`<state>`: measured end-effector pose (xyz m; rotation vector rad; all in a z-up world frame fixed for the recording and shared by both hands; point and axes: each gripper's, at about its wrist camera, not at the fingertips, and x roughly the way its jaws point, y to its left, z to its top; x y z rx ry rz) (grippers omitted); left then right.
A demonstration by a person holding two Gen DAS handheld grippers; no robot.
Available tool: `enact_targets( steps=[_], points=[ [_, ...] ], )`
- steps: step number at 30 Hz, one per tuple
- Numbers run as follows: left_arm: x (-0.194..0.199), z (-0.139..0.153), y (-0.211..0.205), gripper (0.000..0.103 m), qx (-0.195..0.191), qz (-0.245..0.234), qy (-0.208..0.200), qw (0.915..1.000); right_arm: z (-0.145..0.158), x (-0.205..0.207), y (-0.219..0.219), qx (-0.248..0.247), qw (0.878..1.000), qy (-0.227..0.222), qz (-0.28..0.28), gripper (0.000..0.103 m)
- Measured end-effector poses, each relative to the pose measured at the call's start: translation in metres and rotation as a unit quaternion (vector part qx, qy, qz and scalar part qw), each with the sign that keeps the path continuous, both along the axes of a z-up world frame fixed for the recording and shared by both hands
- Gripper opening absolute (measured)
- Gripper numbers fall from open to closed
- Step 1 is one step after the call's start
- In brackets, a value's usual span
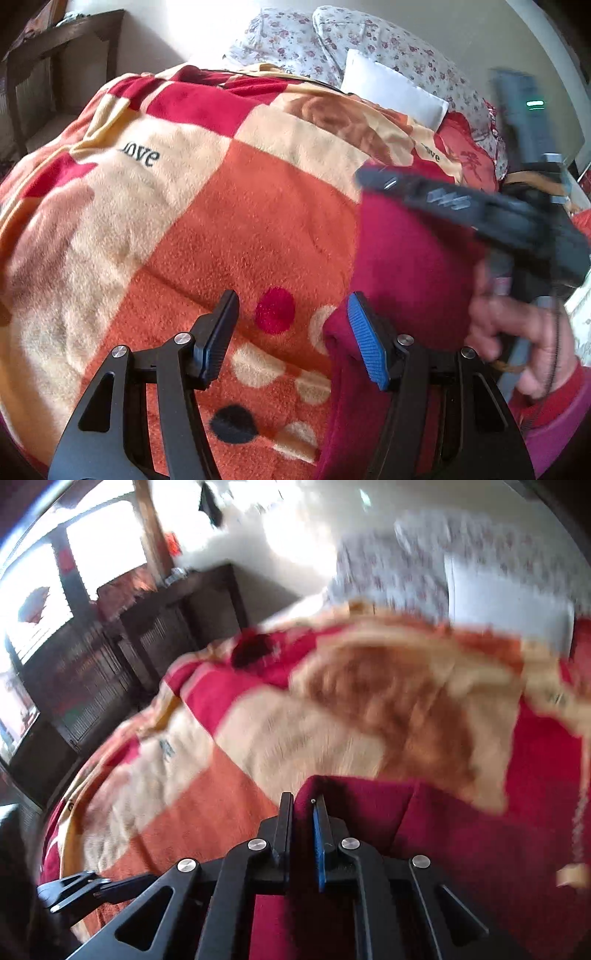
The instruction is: Fold small clothes
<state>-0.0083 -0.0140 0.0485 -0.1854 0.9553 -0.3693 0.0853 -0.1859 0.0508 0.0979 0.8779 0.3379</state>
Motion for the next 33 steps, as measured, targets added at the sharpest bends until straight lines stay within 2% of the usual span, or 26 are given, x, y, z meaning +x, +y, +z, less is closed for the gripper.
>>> enact_targets(
  steps=[3,5,7,9,10,11,13,16,18,19,20,22,25,28,31,33],
  points=[
    [-0.004,0.008,-0.001,0.061,0.000,-0.004,-0.017,0.9998,0.004,-0.010,-0.022,0.076,0.997,0.010,-0.016,0.009],
    [-0.006,0.013,-0.006,0.061,0.003,-0.016,-0.026,0.9995,0.015,-0.026,-0.037,0.086,0.996,0.008,-0.018,0.014],
    [-0.006,0.016,-0.014,0.061,0.003,-0.030,-0.034,0.9990,0.028,-0.051,-0.052,0.048,0.999,-0.001,-0.021,0.016],
    [-0.004,0.016,-0.024,0.061,0.007,-0.040,-0.034,0.9986,0.034,-0.075,-0.069,-0.015,1.000,-0.007,-0.018,0.018],
    [-0.002,0.013,-0.032,0.061,0.015,-0.050,-0.027,0.9983,0.032,-0.082,-0.075,-0.039,0.999,-0.005,-0.014,0.024],
    [0.000,0.009,-0.036,0.061,0.020,-0.055,-0.023,0.9980,0.029,-0.090,-0.081,-0.064,0.998,0.000,-0.008,0.036],
    [0.004,-0.002,-0.047,0.061,0.038,-0.059,-0.010,0.9975,0.015,-0.101,-0.091,-0.105,0.994,0.021,-0.002,0.044],
    [0.007,-0.016,-0.053,0.061,0.048,-0.062,0.012,0.9969,0.000,-0.106,-0.099,-0.122,0.992,0.040,0.010,0.044],
    [0.006,-0.019,-0.056,0.062,0.055,-0.060,0.014,0.9966,-0.006,-0.111,-0.099,-0.138,0.990,0.036,0.022,0.044],
    [0.005,-0.020,-0.056,0.062,0.057,-0.060,0.010,0.9965,-0.006,-0.113,-0.099,-0.144,0.989,0.029,0.025,0.042],
    [0.004,-0.020,-0.057,0.062,0.059,-0.060,0.009,0.9964,-0.007,-0.117,-0.095,-0.159,0.987,0.021,0.028,0.022],
    [0.003,-0.020,-0.058,0.061,0.062,-0.058,0.010,0.9963,-0.008,-0.122,-0.091,-0.190,0.981,0.015,0.026,0.006],
    [0.002,-0.015,-0.058,0.061,0.055,-0.053,0.002,0.9971,0.004,-0.134,-0.091,-0.213,0.977,-0.023,0.015,0.004],
    [0.004,-0.019,-0.062,0.061,0.058,-0.055,0.005,0.9968,0.022,-0.146,-0.102,-0.223,0.972,-0.070,-0.034,0.004],
    [0.003,-0.021,-0.067,0.061,0.064,-0.055,0.008,0.9964,0.015,-0.138,-0.114,-0.208,0.973,-0.062,-0.077,0.004],
    [0.001,-0.016,-0.068,0.061,0.066,-0.057,0.008,0.9962,-0.001,-0.129,-0.118,-0.188,0.978,-0.025,-0.083,0.003]
  ],
)
